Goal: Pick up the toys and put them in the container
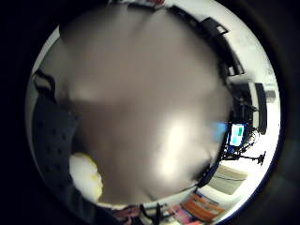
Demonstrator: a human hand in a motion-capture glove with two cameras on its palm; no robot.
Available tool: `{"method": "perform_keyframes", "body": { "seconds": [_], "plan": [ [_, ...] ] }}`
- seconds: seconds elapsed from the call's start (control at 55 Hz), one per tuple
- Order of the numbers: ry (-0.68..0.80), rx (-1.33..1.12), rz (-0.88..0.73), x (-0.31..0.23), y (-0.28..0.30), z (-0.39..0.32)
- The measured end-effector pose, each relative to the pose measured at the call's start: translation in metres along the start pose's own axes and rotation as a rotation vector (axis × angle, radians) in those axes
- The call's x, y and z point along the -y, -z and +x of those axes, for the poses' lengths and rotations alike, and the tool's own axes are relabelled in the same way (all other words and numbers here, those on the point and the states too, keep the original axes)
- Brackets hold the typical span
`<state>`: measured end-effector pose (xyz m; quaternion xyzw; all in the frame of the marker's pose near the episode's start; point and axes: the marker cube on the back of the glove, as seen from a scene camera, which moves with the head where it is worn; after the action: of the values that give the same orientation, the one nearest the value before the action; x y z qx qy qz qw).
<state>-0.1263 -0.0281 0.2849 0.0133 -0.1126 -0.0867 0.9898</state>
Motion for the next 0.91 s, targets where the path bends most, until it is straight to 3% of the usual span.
{"method": "perform_keyframes", "body": {
  "seconds": [0.109,0.236,0.436,0.582,0.709,0.909],
  "plan": [
    [-0.023,0.036,-0.096,0.002,0.020,0.000],
    [-0.043,0.001,-0.102,0.004,0.079,-0.009],
    [0.030,-0.066,0.097,0.008,0.225,-0.067],
    [0.093,-0.125,0.189,0.011,0.295,-0.115],
    [0.162,-0.161,0.231,0.022,0.327,-0.168],
    [0.281,-0.151,0.250,0.048,0.324,-0.265]
  ]
}}
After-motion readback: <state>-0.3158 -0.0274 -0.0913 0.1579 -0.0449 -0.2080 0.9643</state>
